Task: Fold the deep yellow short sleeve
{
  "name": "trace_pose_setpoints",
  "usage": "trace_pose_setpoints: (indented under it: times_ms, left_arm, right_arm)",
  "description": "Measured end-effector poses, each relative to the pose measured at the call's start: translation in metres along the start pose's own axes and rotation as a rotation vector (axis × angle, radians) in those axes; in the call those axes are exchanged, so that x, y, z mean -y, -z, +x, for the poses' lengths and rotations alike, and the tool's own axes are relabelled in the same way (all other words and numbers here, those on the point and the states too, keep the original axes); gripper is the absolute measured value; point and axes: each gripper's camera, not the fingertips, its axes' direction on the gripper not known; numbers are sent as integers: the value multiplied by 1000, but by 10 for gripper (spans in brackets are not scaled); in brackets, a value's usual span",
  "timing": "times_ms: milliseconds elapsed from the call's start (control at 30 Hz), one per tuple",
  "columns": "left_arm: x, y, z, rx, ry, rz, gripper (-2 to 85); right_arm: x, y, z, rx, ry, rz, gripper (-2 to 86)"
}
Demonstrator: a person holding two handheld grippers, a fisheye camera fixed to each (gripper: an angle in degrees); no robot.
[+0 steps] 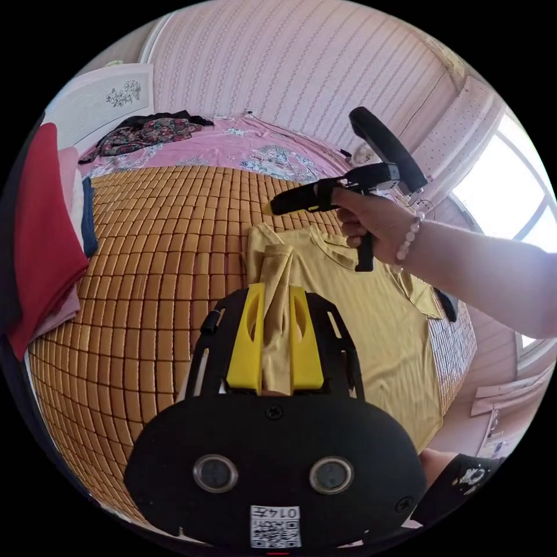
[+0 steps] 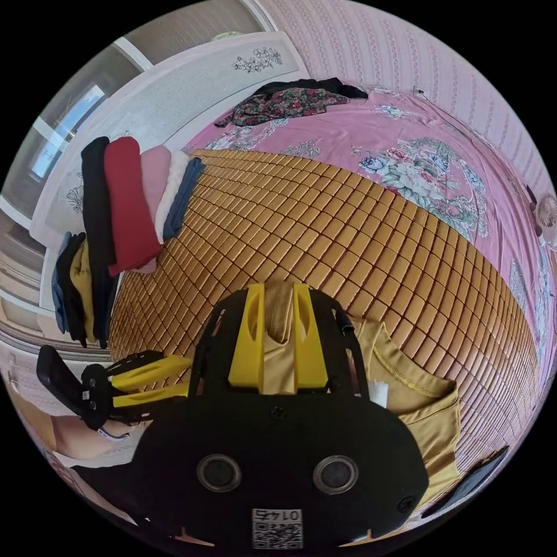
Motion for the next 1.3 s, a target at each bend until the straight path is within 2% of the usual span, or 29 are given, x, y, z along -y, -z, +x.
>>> trace_pose_setpoints:
  times_ms: [100,167,200,267,333,500,600,800,1000,1133,1233,1300]
  left_arm:
    - [8,-29,-6,20,-36,-18,76]
    - [8,-53,-9,11,-59,-99,67]
    - [4,-65,-11,15,-68,-158,35]
    - [-8,-62,-16,15,-51,-162,10]
    - [-26,-37,-22,18,-32,-116,1]
    - [-128,89,-70,33,176,106,1]
    - [-191,122,-105,50,294,91,29]
    - [-264,131,-140,113,435,18,55]
    - [-264,106,-150,90,462,13,68]
    - [-249,93,-152,131,395,-37,60]
    - [-247,69,-156,132,347,-158,46]
    - [-250,70,-154,92,303,-134,7]
  right_arm:
    - [30,-27,-6,13,32,-146,59]
    - [40,-23,-11,-26,38,-149,32]
    - [48,-16,-14,-12,48,-162,18]
    - [60,-3,-19,37,61,-169,10]
    - [72,18,-32,75,95,-135,8]
    - [106,72,-111,382,333,-30,41]
    - [113,78,-129,414,361,0,56]
    - [99,65,-144,298,331,-54,43]
    - [100,34,-216,213,365,-162,55]
    - [115,18,-269,133,409,-159,59]
    - [126,-4,-302,24,426,-206,57]
    - [124,-9,-318,-62,443,-180,19]
